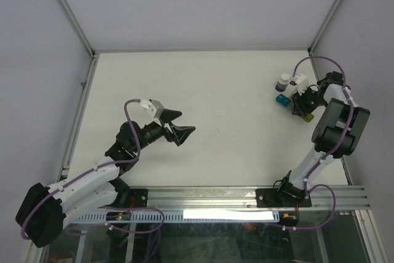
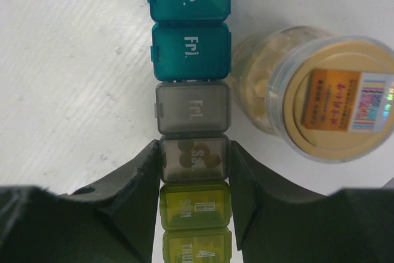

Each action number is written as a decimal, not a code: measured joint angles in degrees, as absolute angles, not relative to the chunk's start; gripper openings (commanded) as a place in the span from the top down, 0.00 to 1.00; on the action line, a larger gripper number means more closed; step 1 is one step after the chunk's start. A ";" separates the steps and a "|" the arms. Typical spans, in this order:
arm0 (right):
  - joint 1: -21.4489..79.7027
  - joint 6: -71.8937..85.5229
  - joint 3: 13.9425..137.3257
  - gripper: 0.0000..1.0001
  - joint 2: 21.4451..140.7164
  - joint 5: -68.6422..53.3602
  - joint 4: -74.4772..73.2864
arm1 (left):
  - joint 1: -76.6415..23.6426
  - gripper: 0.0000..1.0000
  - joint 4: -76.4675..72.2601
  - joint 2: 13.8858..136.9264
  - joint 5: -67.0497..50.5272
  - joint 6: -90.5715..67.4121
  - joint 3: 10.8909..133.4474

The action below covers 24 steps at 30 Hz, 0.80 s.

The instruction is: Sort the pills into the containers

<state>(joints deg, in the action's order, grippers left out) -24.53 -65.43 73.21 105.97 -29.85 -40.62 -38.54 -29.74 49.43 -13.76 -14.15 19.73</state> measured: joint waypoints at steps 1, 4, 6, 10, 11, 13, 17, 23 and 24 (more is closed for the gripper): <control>-24.51 -64.93 73.69 0.62 106.67 -29.26 -40.07 | -38.57 0.03 -29.74 49.43 -13.76 -14.15 19.73; -24.49 -63.18 74.35 0.51 107.74 -27.64 -38.79 | -38.57 0.03 -29.74 49.43 -13.76 -14.17 19.73; -24.47 -61.80 74.67 0.40 107.92 -26.72 -38.37 | -38.54 0.03 -29.74 49.43 -13.78 -14.15 19.73; -24.47 -60.29 74.91 0.25 107.92 -26.35 -37.93 | -38.54 0.03 -29.71 49.43 -13.91 -14.17 19.73; -24.47 -60.12 74.91 0.24 107.87 -26.44 -37.95 | -38.54 0.03 -29.74 49.43 -14.02 -14.17 19.73; -24.47 -59.83 74.91 0.22 107.42 -26.89 -38.19 | -38.54 0.03 -29.71 49.43 -14.11 -14.20 19.73; -24.47 -59.75 74.91 0.22 103.83 -28.84 -40.71 | -38.54 0.02 -29.58 49.34 -15.00 -14.24 19.81; -24.18 -59.40 78.48 0.16 93.01 -37.17 -50.24 | -38.44 0.01 -28.27 49.52 -15.88 -15.22 23.00; -24.10 -58.43 79.72 0.12 90.85 -39.35 -51.40 | -37.98 0.01 -27.92 49.76 -16.58 -15.68 24.21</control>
<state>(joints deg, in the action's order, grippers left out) -24.10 -58.43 79.72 90.85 -39.35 -51.40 -37.98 -27.92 49.76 -16.58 -15.68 24.21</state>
